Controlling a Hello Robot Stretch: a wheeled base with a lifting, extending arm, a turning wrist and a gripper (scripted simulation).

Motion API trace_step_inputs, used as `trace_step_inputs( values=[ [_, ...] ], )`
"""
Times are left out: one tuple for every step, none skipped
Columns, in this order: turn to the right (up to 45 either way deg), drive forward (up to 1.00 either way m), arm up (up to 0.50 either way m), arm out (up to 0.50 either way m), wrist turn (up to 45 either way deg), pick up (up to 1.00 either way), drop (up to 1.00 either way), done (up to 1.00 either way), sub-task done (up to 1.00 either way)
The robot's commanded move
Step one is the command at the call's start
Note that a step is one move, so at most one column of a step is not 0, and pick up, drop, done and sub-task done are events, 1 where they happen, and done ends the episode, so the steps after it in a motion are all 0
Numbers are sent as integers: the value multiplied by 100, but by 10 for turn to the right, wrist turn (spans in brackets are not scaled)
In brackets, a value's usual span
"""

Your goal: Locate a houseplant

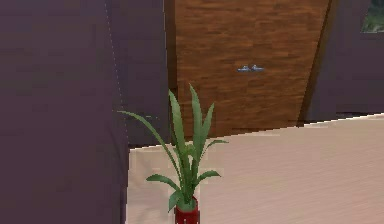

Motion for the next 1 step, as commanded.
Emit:
trace_step_inputs(
  values=[
    [0, 0, 0, 0, 0, 0, 0, 100, 0]
  ],
)
